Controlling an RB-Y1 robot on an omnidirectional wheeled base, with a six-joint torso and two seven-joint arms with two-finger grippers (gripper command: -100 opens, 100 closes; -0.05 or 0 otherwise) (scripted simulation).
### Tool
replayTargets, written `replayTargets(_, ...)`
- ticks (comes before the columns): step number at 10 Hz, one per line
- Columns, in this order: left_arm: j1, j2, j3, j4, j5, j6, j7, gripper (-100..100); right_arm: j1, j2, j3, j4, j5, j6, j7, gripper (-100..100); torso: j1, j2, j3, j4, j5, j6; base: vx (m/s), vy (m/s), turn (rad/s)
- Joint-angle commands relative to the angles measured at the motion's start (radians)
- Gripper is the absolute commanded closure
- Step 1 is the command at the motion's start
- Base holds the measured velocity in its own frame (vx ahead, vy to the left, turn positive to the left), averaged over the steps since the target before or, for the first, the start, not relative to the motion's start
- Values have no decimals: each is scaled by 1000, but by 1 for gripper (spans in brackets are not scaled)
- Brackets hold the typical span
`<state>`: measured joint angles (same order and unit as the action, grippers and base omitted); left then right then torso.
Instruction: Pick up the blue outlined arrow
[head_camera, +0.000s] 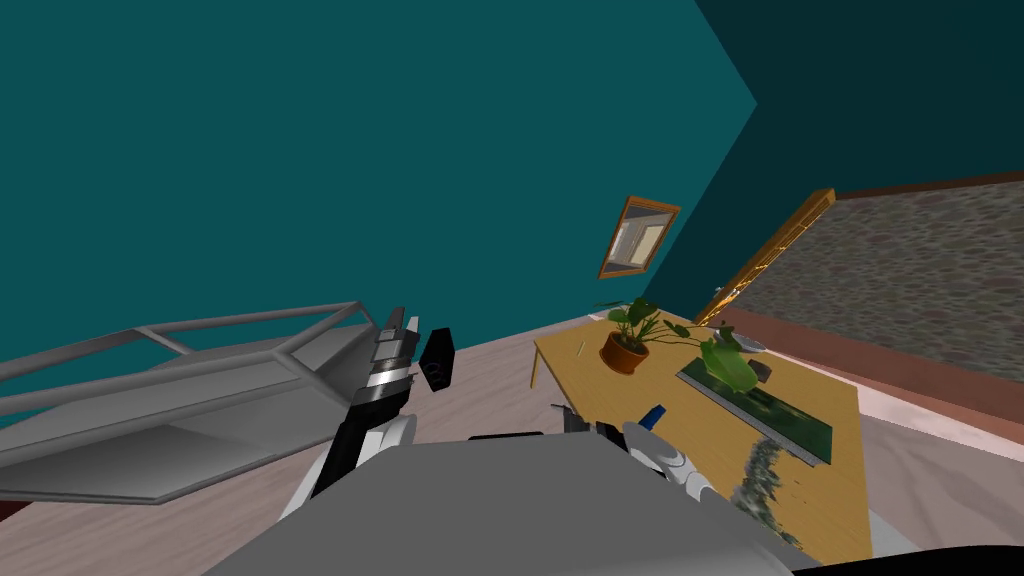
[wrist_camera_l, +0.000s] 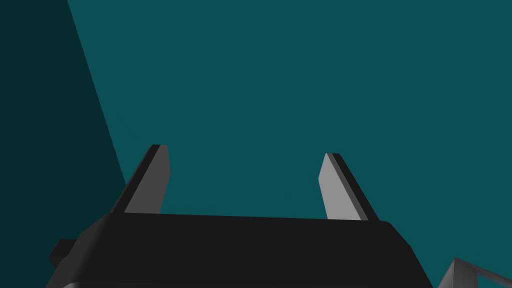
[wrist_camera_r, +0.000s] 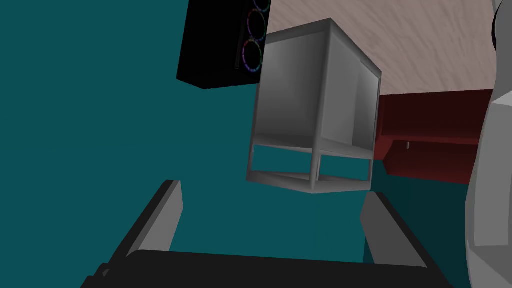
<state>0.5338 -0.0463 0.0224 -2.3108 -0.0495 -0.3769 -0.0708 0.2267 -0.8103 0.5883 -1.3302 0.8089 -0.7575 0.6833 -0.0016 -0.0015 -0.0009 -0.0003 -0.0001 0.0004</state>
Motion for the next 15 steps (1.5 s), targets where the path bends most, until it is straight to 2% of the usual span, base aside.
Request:
replayTargets(1, 0, 0, 0, 0, 0, 0, 0, 0, 0, -33, 12, 25, 21, 2, 21, -100, 0, 0, 0, 0, 0, 0, 27, -25, 71)
replayTargets(3, 0, 0, 0, 0, 0, 0, 0, 0, -19, -100, 44, 112, 79, -14, 89, -100, 0, 0, 0, 0, 0, 0, 27, -32, 141)
replayTargets(4, 0, 0, 0, 0, 0, 0, 0, 0, -19, -113, 44, 112, 80, -14, 89, -100, -1, 0, 0, 0, 0, 0, 23, -36, 56)
replayTargets(6, 0, 0, 0, 0, 0, 0, 0, 0, -35, -183, 70, 188, 134, -29, 154, -100, 0, 1, 0, 0, 0, 1, 17, -34, 128)
replayTargets(7, 0, 0, 0, 0, 0, 0, 0, 0, -35, -188, 70, 193, 134, -29, 154, -100, -1, 1, 0, 0, 0, 0, 14, -37, 55)
replayTargets(9, 0, 0, 0, 0, 0, 0, 0, 0, -50, -256, 90, 254, 182, -42, 212, -100, 0, 1, 1, 0, 0, 1, 15, -37, 104)
replayTargets(10, 0, 0, 0, 0, 0, 0, 0, 0, -50, -256, 90, 266, 182, -42, 212, -100, -1, 1, 0, 0, 0, 0, 10, -40, 50)
replayTargets(11, 0, 0, 0, 0, 0, 0, 0, 0, -56, -287, 98, 299, 203, -48, 238, -100, 0, 1, 1, 0, 0, 1, 8, -30, 79)
replayTargets(12, 0, 0, 0, 0, 0, 0, 0, 0, -56, -287, 98, 299, 203, -48, 238, -100, 0, 1, 1, 0, 0, 1, 6, -27, 34)
replayTargets(13, 0, 0, 0, 0, 0, 0, 0, 0, -62, -315, 105, 328, 222, -53, 263, -100, 1, 1, 1, 0, 0, 1, 9, -30, 79)
replayTargets(14, 0, 0, 0, 0, 0, 0, 0, 0, -62, -315, 105, 329, 222, -53, 263, -100, 0, 1, 1, 0, 0, 0, 7, -31, 38)
replayTargets(15, 0, 0, 0, 0, 0, 0, 0, 0, -68, -340, 110, 357, 239, -58, 284, -100, 0, 1, 1, 0, 0, 1, 2, -32, 58)
